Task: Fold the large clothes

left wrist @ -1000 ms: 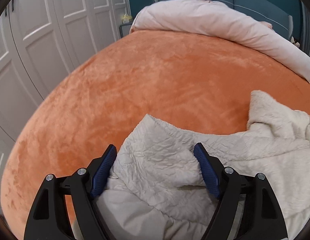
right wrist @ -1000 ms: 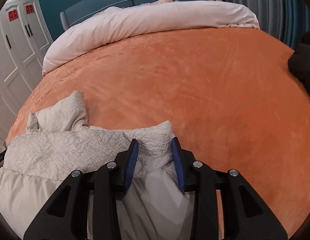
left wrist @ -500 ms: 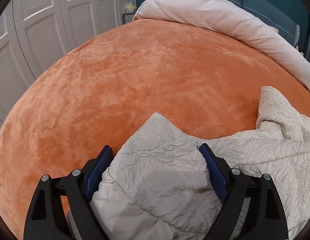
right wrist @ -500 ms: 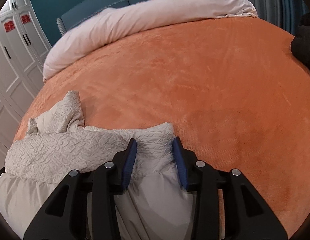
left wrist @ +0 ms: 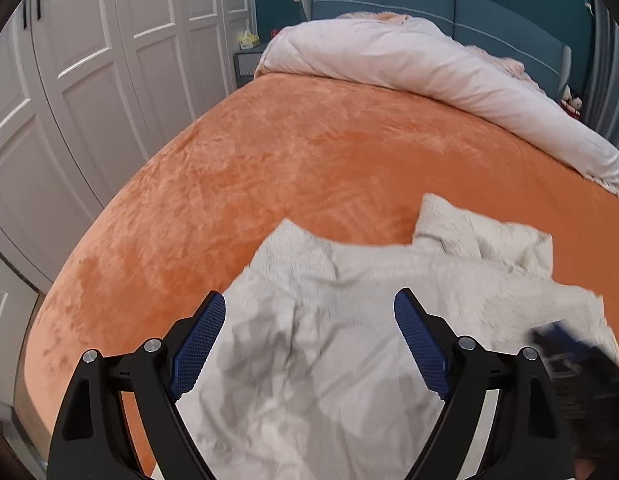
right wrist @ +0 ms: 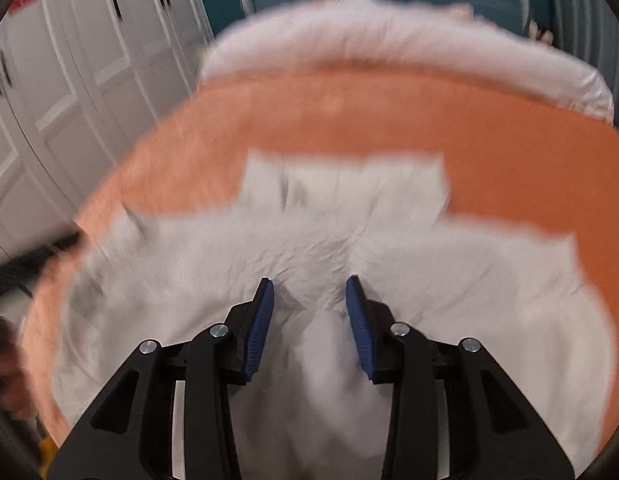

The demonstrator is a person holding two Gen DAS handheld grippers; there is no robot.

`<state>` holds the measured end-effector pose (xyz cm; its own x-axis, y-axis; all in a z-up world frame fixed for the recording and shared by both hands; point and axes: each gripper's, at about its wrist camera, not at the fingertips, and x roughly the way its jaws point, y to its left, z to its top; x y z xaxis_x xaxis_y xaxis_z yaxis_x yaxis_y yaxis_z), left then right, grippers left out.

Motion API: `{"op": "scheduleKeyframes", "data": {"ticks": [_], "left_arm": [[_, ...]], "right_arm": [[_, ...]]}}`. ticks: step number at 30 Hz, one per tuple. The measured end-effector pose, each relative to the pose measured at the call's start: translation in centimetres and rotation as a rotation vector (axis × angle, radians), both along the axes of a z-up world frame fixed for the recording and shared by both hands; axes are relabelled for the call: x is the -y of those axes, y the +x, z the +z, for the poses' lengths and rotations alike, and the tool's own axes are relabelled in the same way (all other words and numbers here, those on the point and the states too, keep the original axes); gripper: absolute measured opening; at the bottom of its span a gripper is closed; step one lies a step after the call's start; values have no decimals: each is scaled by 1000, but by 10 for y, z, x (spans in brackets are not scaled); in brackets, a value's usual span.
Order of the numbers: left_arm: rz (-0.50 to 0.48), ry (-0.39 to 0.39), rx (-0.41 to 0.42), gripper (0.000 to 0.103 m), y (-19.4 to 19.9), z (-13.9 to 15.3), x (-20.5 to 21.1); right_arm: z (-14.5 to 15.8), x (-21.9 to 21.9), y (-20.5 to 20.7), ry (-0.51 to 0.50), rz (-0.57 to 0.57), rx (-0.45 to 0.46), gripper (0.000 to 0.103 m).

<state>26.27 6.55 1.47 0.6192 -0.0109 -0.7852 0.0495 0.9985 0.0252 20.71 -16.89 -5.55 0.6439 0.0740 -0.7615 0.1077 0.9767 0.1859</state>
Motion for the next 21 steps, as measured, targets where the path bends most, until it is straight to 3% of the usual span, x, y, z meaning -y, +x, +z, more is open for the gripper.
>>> {"op": "scheduleKeyframes", "data": {"ticks": [2, 5, 8, 12, 19, 21], "left_arm": [[-1, 16, -9, 84, -6, 0, -3], [4, 27, -26, 84, -13, -2, -8], [14, 7, -51, 84, -19, -7, -21], [54, -34, -99, 84, -37, -22, -53], [198, -257, -216, 84, -69, -66, -141], [213, -320, -231, 86, -75, -76, -156]], "right_arm": [[-14, -6, -1, -22, 1, -1, 37], [-10, -3, 3, -9, 2, -34, 36], [20, 11, -8, 52, -36, -6, 36], [43, 15, -29, 59, -78, 40, 36], [0, 14, -15, 82, -81, -60, 36], [-9, 7, -14, 38, -72, -58, 37]]}}
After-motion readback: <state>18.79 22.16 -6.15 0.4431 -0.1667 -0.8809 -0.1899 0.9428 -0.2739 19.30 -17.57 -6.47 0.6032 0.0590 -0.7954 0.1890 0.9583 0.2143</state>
